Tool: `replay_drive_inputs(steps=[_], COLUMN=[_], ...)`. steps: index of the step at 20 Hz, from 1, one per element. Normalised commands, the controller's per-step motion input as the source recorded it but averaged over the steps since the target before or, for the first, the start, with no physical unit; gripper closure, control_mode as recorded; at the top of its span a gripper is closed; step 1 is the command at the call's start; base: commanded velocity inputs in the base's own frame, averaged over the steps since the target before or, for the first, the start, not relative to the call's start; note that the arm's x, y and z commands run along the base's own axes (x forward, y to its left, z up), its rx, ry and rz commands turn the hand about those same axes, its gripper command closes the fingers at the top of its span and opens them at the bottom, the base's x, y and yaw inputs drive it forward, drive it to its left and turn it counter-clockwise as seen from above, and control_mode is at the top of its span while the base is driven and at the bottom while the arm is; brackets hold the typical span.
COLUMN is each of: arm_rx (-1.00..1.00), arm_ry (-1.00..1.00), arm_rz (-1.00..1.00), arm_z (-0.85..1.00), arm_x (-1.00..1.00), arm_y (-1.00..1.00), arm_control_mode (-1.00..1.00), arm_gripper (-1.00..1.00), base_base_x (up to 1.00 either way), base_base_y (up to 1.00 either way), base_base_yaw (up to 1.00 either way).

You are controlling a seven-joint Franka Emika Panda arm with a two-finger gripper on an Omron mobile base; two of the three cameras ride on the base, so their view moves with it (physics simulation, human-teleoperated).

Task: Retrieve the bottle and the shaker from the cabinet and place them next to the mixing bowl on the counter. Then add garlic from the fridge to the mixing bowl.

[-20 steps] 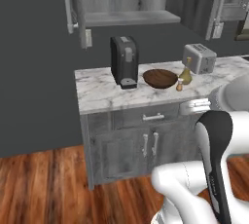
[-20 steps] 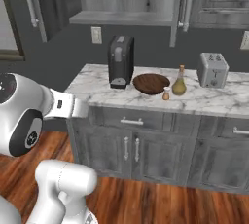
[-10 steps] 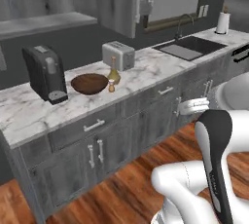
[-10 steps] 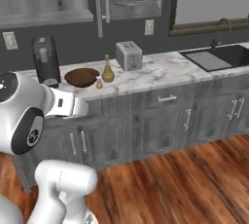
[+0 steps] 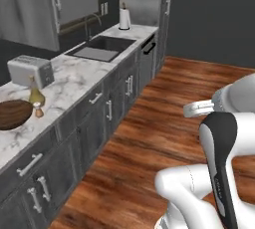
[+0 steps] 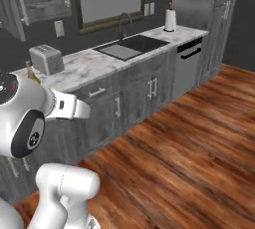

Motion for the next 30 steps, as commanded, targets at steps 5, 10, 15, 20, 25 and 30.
replay_drive_inputs(steps=[5, 10, 15, 20, 25, 30], arm_rx=[0.00, 0.00, 0.00, 0.00, 0.00, 0.00], arm_ry=[0.00, 0.00, 0.00, 0.00, 0.00, 0.00], arm_rz=[0.00, 0.00, 0.00, 0.00, 0.00, 0.00], arm_z=[0.00, 0.00, 0.00, 0.00, 0.00, 0.00], arm_x=[0.00, 0.00, 0.00, 0.00, 0.00, 0.00], arm_y=[0.00, 0.00, 0.00, 0.00, 0.00, 0.00], arm_control_mode=[1.00, 1.00, 1.00, 1.00, 1.00, 1.00], arm_gripper=[-1.00, -1.00, -1.00, -1.00, -1.00, -1.00], base_base_x=[-0.03, -0.11, -0.10, -0.02, -0.14, -0.03], base_base_y=[0.14, 0.14, 0.13, 0.00, 0.00, 0.01], base_base_yaw=[-0.73, -0.75, -0.81, -0.84, -0.87, -0.96])
